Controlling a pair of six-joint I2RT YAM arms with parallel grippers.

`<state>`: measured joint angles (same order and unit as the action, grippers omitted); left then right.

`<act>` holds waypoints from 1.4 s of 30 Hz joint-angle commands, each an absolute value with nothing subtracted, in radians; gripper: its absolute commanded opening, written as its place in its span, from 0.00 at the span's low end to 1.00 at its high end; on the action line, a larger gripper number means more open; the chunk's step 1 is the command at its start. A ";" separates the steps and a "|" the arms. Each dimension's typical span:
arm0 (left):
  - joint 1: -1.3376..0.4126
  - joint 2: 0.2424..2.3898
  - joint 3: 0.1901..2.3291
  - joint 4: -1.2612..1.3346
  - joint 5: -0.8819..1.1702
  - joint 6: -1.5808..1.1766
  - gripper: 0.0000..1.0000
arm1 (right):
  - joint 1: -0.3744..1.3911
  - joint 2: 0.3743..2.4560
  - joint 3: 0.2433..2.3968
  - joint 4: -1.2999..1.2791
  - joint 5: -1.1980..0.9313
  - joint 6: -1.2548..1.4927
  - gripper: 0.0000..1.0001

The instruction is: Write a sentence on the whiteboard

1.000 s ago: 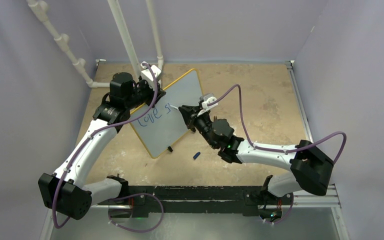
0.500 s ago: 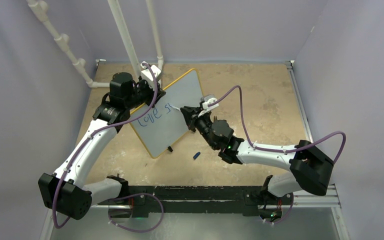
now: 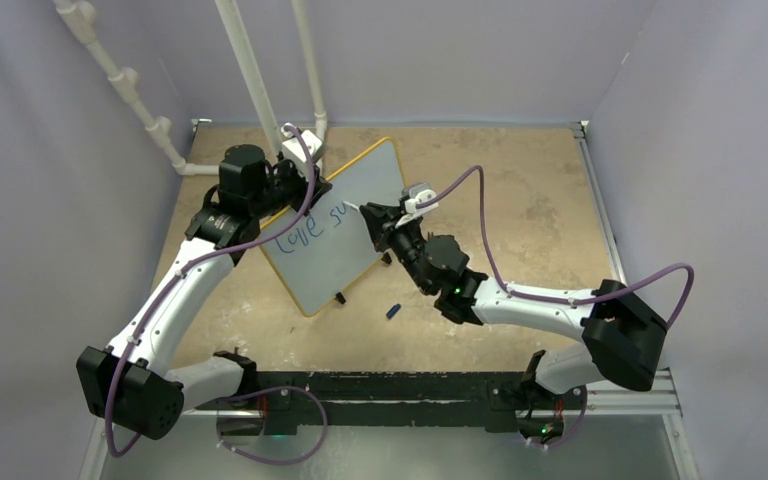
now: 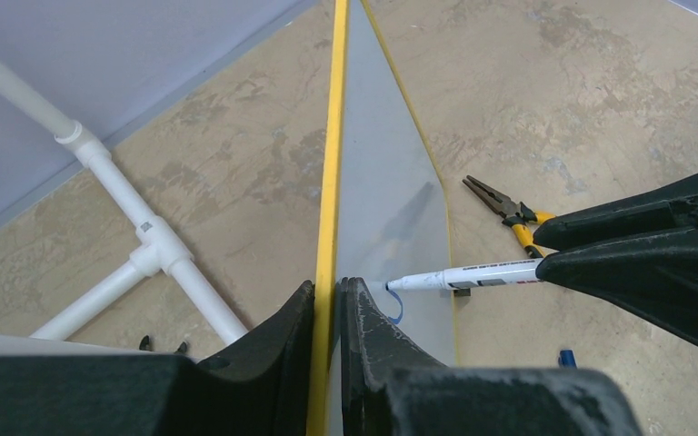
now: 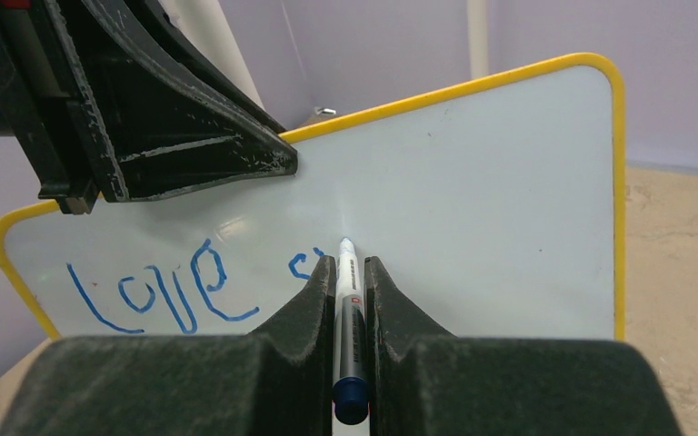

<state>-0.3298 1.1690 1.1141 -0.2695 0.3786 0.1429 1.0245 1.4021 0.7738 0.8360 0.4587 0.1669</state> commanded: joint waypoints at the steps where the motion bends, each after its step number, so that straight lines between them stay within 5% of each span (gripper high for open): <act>1: -0.315 1.158 1.096 -0.264 0.362 0.164 0.00 | 1.019 1.412 0.822 0.888 0.472 0.143 0.00; 30: -0.313 1.160 1.098 -0.267 0.371 0.164 0.00 | 1.019 1.378 0.721 0.843 0.533 0.223 0.00; 37: -0.313 1.163 1.126 -0.263 0.387 0.141 0.44 | 1.019 1.228 0.692 0.776 0.506 0.220 0.00; 42: -0.314 1.197 1.175 -0.258 0.429 0.097 0.56 | 1.019 1.110 0.647 0.706 0.497 0.225 0.00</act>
